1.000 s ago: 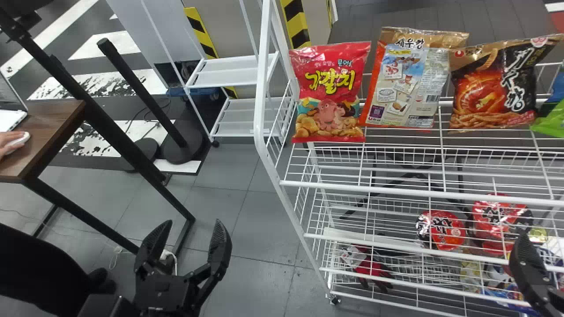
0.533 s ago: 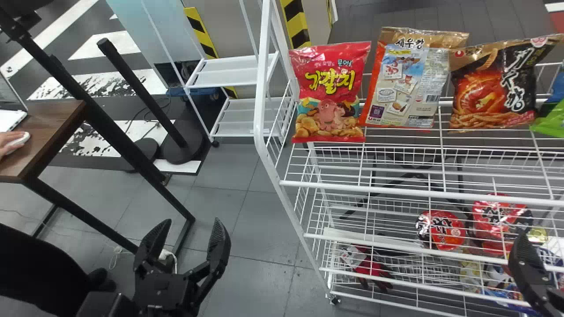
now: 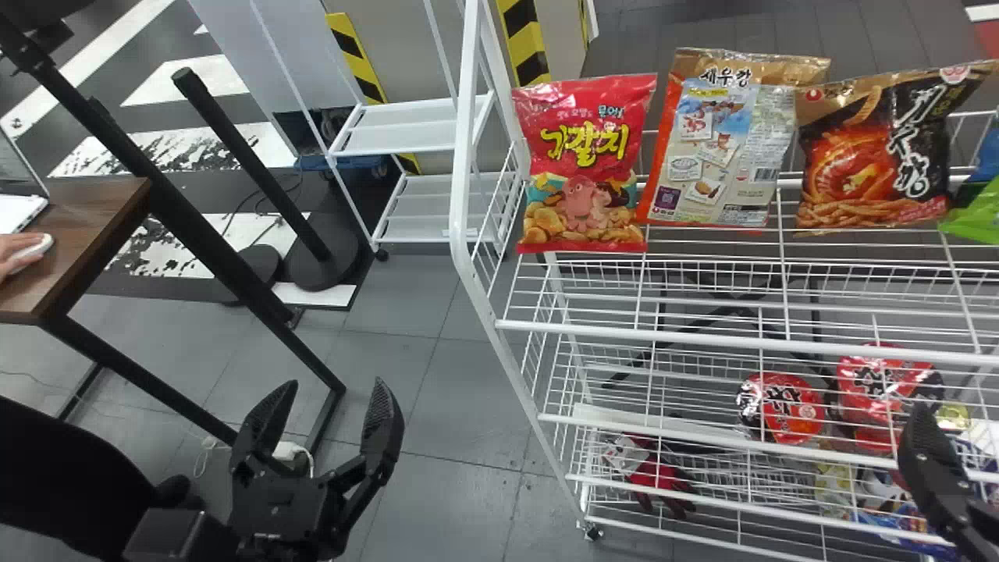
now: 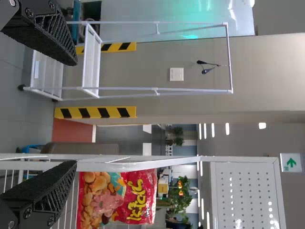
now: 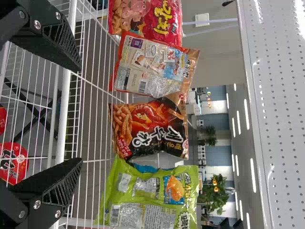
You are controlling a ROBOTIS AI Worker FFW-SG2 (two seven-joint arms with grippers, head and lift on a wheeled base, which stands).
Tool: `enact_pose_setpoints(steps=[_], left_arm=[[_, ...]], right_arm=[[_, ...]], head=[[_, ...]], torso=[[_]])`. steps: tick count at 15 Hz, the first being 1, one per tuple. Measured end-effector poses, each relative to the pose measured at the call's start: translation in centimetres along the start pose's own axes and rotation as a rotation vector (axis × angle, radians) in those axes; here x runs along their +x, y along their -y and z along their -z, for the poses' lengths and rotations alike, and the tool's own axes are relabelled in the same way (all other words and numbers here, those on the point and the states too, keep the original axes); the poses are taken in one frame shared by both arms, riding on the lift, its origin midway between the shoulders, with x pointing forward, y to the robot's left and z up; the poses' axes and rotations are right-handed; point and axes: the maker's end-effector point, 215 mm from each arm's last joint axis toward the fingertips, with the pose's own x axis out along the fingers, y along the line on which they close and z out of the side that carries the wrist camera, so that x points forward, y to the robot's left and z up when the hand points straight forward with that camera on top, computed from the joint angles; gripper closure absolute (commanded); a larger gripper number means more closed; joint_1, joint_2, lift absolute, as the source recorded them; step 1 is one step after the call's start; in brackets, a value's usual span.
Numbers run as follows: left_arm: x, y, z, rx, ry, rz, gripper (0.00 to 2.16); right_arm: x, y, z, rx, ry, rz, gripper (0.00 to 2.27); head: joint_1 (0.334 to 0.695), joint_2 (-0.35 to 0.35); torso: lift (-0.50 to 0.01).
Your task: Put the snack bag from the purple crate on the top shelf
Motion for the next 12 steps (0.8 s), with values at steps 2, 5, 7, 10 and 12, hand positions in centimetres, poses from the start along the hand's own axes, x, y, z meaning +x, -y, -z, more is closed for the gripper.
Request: enact_pose_setpoints(steps=[2,5,7,10,12], left_arm=[[0.01,0.00,-0.14,-0.003,0.003,-0.003,0.07],[0.01,0.13,-0.15,-0.005,0.003,-0.001,0.07],[0.01,0.09,-0.17,-0.005,0.004,-0.004,0.07],[0.01,-0.07,-0.48,-0.006,0.013,-0.013,0.07],[-0.03,-0.03,-0.52,-0.006,0.014,-0.012,0.08]], right_arm=[[-0.04,0.02,-0.08,0.000,-0.002,0.000,0.16],[-0.18,0.02,0.03,0.001,-0.005,0.001,0.16],[-0.25,0.01,0.07,0.001,-0.006,0.001,0.16],[-0.43,-0.01,0.20,0.002,-0.008,0.001,0.16],[-0.60,-0.03,0.24,0.004,-0.008,0.002,0.16]], head=[[0.695,0.350],[0.695,0.350],[0.695,0.350],[0.695,0.350],[0.695,0.350]], torso=[[0.000],[0.000],[0.000],[0.000],[0.000]])
